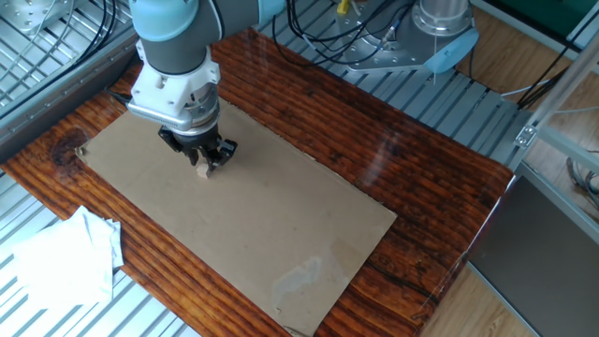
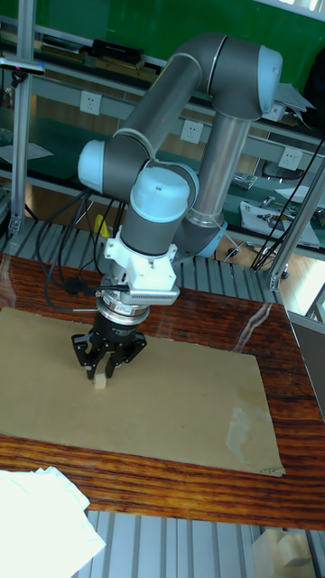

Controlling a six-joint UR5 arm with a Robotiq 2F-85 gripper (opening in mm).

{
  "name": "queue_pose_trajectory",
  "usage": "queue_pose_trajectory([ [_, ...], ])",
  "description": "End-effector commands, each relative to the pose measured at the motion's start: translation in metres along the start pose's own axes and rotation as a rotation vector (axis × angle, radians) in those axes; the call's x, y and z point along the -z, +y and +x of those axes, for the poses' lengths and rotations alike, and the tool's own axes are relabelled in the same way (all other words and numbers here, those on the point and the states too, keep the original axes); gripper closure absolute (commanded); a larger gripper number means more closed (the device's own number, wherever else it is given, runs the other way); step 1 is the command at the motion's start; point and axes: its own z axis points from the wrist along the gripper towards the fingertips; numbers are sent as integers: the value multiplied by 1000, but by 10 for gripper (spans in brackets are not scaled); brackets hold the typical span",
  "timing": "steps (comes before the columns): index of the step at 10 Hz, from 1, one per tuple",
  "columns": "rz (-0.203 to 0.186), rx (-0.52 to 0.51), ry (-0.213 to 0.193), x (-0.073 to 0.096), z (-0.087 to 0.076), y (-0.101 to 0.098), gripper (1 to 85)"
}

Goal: Grab the block and place it at the designated location

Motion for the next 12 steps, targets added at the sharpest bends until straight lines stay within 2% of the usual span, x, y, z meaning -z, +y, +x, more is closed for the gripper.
queue_pose_trajectory([
  [1, -22, 0, 3, 8, 4, 5, 487],
  [2, -40, 2, -2, 14, 5, 10, 480],
  [4, -45, 5, -2, 24, 5, 13, 477],
  [6, -20, 12, -3, 35, 7, 9, 477],
  [7, -8, 6, -8, 40, 4, 8, 507],
  [8, -8, -4, -8, 46, 1, 10, 567],
  [9, -16, -18, -9, 54, -4, 16, 587],
  [10, -22, -63, -21, 65, -14, 23, 640],
  [11, -24, -124, -42, 73, -25, 29, 737],
  [12, -50, -200, -57, 82, -34, 41, 810],
])
